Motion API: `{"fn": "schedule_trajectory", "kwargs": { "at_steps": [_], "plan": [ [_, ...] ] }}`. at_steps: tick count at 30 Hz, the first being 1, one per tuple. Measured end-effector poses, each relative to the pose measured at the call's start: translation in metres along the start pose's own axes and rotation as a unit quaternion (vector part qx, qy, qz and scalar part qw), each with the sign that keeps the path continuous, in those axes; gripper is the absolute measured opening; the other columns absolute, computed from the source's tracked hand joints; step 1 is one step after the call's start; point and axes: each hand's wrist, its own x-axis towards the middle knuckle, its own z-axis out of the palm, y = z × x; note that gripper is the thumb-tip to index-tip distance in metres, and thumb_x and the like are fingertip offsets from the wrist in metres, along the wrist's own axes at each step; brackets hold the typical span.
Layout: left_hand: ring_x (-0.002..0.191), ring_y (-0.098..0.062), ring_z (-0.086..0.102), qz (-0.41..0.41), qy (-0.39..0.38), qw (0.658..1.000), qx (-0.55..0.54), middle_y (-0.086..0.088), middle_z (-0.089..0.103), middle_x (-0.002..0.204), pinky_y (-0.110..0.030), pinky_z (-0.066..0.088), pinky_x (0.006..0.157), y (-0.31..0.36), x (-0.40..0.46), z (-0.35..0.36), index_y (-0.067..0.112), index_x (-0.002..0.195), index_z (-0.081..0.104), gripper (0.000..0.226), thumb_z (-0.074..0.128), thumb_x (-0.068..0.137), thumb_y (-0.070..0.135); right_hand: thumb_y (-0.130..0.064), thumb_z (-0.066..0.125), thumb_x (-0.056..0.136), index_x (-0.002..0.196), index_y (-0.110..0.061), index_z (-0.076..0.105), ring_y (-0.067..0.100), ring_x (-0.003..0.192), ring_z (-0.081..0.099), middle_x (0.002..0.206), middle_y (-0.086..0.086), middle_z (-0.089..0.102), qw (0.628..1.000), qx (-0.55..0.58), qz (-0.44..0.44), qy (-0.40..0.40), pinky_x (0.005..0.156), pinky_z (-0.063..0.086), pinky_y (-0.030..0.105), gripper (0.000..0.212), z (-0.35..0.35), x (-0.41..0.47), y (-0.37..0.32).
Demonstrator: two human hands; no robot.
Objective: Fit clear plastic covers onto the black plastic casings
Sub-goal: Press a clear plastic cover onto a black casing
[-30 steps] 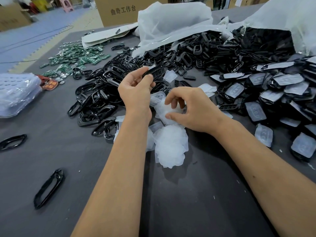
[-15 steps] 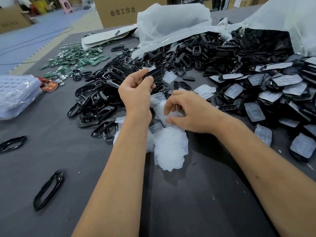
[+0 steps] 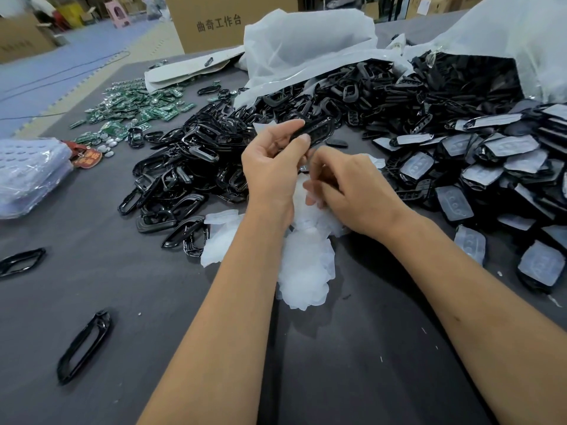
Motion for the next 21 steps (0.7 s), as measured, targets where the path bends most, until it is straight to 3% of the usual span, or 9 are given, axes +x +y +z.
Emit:
{"fn": "schedule_trajectory", "kwargs": {
  "at_steps": [4,7,10,17,21],
  "plan": [
    [0.059,-0.012,0.063,0.007,0.017,1.000,-0.001,-0.002,0.065,0.072,-0.020,0.053,0.063,0.003,0.003,-0.009,0.005,0.098,0.075,0.022,0.067,0.088,-0.013,-0.007,0.062,0.101,0.102,-0.013,0.055,0.025,0.062,0.070,0.077,0.003,0.078,0.984,0.157,0.068,0.038,0.064,0.058,0.035,0.009,0.000,-0.003,0.004],
    [0.062,-0.014,0.065,0.002,0.040,0.999,-0.003,-0.004,0.069,0.077,-0.020,0.053,0.063,0.004,0.007,-0.017,0.007,0.094,0.075,0.024,0.067,0.087,-0.014,-0.006,0.061,0.103,0.097,-0.007,0.061,0.025,0.061,0.072,0.082,0.011,0.079,0.951,0.281,0.090,0.091,0.054,0.051,0.024,0.005,-0.005,-0.002,0.003],
    [0.066,-0.018,0.065,-0.011,0.051,0.999,0.010,-0.010,0.071,0.083,-0.019,0.052,0.060,0.003,0.007,-0.019,0.009,0.091,0.076,0.025,0.067,0.087,-0.013,-0.007,0.060,0.103,0.093,-0.008,0.061,0.028,0.060,0.070,0.086,0.016,0.078,0.913,0.378,0.112,0.106,0.050,0.047,0.026,0.010,-0.010,0.000,0.002],
    [0.057,-0.015,0.069,-0.048,0.019,0.998,0.037,-0.007,0.071,0.075,-0.020,0.048,0.048,0.001,0.005,-0.018,0.005,0.099,0.074,0.021,0.067,0.088,-0.011,-0.007,0.065,0.100,0.082,-0.009,0.056,0.027,0.058,0.064,0.079,0.018,0.073,0.881,0.434,0.138,0.125,0.047,0.044,0.028,0.020,-0.011,0.000,0.002],
    [0.055,-0.016,0.068,-0.046,0.000,0.997,0.054,-0.003,0.069,0.070,-0.019,0.050,0.050,0.002,0.004,-0.018,0.006,0.096,0.074,0.021,0.067,0.088,-0.012,-0.009,0.066,0.100,0.081,-0.012,0.051,0.024,0.060,0.064,0.081,0.016,0.072,0.865,0.468,0.139,0.118,0.047,0.043,0.026,0.024,-0.011,0.000,0.002]
  ]
}}
